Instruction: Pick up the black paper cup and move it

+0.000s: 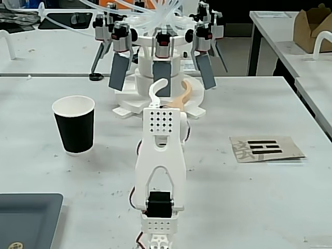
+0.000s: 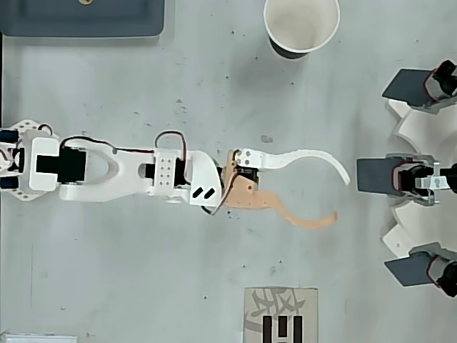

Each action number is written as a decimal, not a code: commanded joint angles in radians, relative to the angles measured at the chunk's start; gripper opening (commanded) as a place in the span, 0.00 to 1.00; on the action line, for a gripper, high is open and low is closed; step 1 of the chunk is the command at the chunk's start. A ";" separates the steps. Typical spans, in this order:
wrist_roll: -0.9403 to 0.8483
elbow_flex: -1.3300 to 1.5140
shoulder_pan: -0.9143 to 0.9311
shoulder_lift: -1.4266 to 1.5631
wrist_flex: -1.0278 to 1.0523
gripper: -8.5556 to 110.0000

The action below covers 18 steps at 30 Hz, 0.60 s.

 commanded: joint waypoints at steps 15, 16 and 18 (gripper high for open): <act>0.015 0.253 0.006 0.273 -0.044 0.15; 0.018 0.270 0.006 0.285 -0.049 0.16; 0.020 0.302 0.006 0.311 -0.054 0.16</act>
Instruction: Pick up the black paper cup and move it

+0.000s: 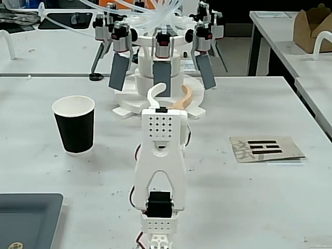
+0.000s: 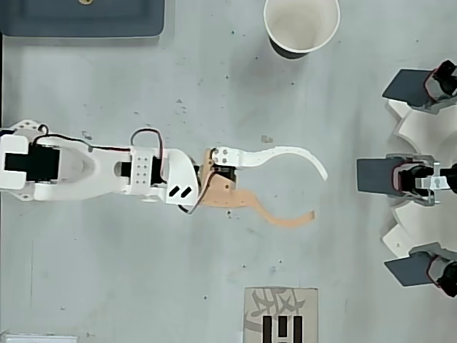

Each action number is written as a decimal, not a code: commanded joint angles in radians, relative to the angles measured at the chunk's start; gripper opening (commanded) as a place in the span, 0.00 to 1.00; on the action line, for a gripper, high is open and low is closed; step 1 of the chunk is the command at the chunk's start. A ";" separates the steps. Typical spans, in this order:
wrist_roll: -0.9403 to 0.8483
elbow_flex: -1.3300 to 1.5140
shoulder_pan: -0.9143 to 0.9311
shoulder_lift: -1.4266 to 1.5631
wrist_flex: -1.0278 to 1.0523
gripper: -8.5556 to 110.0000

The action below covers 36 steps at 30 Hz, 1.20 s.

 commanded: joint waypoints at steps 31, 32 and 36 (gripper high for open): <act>0.075 0.606 -0.020 0.523 -0.081 0.20; 0.077 0.621 -0.025 0.535 -0.081 0.20; 0.084 0.686 -0.067 0.583 -0.084 0.23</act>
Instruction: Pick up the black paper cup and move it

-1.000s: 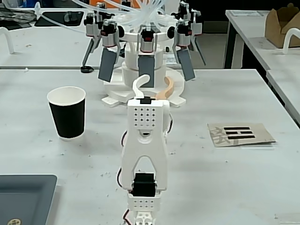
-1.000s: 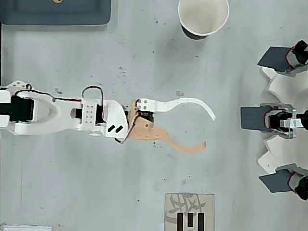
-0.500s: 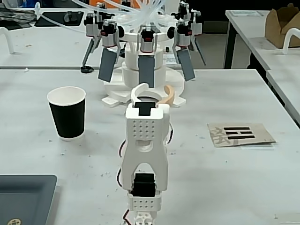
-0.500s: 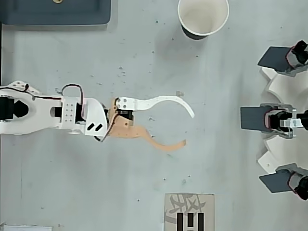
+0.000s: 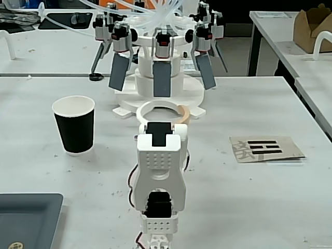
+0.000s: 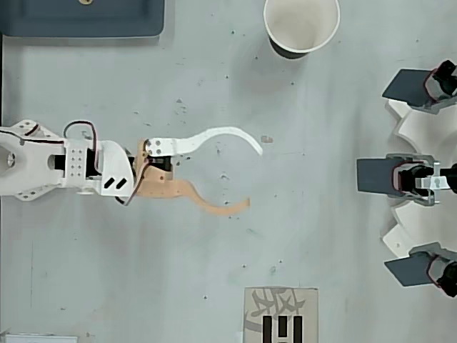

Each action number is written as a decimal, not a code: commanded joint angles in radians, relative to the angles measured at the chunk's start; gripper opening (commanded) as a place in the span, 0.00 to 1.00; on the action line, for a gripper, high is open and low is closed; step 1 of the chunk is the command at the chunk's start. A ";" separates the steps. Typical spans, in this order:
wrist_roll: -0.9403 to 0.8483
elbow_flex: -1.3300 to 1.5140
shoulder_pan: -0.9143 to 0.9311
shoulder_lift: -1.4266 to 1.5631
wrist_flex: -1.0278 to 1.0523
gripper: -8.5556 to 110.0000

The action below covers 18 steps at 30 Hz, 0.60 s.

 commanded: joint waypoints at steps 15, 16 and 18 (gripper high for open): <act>0.008 0.072 -0.167 0.091 -0.040 0.42; 0.006 0.072 -0.175 0.091 -0.040 0.43; 0.003 0.072 -0.195 0.091 -0.040 0.45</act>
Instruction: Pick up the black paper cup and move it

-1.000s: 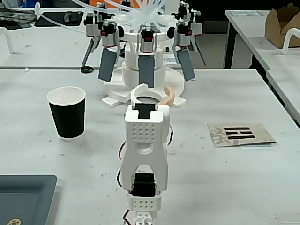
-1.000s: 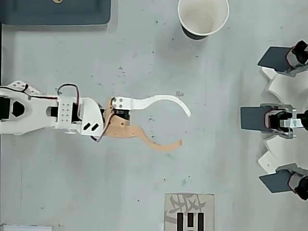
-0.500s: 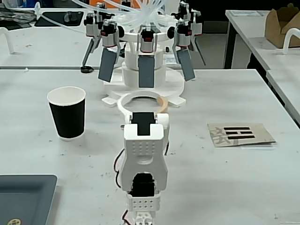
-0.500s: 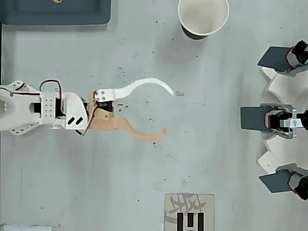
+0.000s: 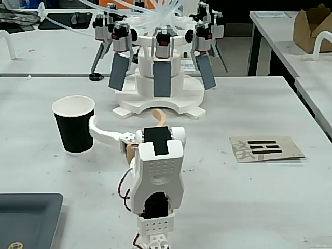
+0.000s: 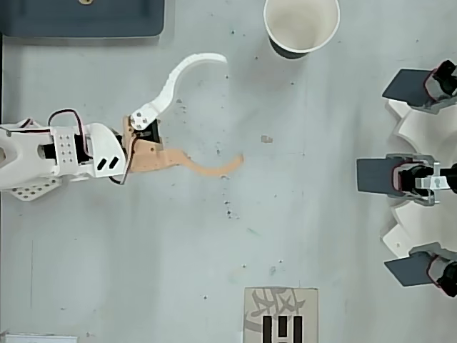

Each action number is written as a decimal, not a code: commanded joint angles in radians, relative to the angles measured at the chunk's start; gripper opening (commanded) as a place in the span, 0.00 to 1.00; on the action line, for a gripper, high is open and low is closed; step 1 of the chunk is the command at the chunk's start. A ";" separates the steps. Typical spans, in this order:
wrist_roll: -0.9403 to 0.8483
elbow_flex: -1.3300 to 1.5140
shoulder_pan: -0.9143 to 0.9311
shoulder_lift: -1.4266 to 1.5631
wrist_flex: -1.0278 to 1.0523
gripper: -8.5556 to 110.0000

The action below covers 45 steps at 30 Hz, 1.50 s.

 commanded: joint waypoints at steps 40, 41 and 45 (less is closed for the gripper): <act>-0.005 -0.703 -0.195 -0.591 0.006 0.51; -0.003 -0.721 -0.196 -0.611 0.006 0.51; 0.003 -0.795 -0.199 -0.687 0.008 0.51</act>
